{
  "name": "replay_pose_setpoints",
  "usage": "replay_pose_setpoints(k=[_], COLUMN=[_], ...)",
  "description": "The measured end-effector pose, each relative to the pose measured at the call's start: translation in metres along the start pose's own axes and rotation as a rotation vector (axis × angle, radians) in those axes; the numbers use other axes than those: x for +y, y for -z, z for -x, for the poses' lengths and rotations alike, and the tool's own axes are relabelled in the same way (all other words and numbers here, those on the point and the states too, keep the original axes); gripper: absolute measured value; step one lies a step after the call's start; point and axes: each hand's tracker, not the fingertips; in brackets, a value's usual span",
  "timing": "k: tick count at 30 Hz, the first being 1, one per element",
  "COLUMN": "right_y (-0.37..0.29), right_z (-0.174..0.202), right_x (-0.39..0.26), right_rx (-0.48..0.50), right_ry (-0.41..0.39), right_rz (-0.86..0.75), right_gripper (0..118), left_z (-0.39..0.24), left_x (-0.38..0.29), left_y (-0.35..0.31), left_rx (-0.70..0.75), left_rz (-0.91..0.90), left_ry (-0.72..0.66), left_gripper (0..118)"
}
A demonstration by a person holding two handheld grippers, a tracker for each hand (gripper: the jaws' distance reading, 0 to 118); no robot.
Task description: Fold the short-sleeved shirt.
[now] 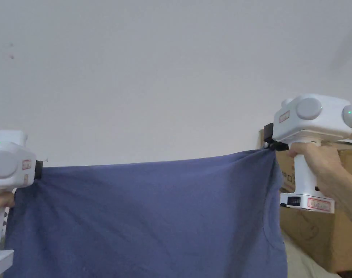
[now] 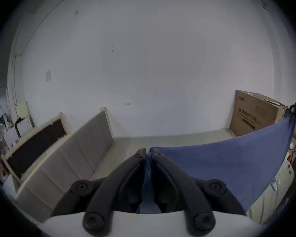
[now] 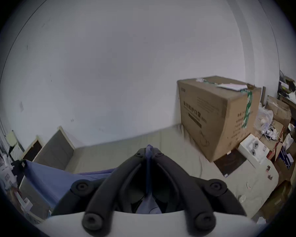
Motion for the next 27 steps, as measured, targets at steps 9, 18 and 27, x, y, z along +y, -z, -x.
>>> replay_pose_setpoints(k=[9, 18, 27], right_y=[0.031, 0.109, 0.28], right_z=[0.038, 0.044, 0.006], right_x=[0.087, 0.03, -0.161], right_rx=[-0.056, -0.078, -0.128], right_ry=[-0.042, -0.118, -0.105], right_rz=[-0.158, -0.152, 0.24], right_gripper=[3, 3, 3], left_z=[-0.018, -0.04, -0.083], left_x=[0.089, 0.032, -0.186], left_y=[0.058, 0.141, 0.275], left_rx=[0.077, 0.136, 0.086], left_rz=[-0.191, -0.255, 0.153], left_ry=[0.014, 0.09, 0.174], left_gripper=[4, 4, 3])
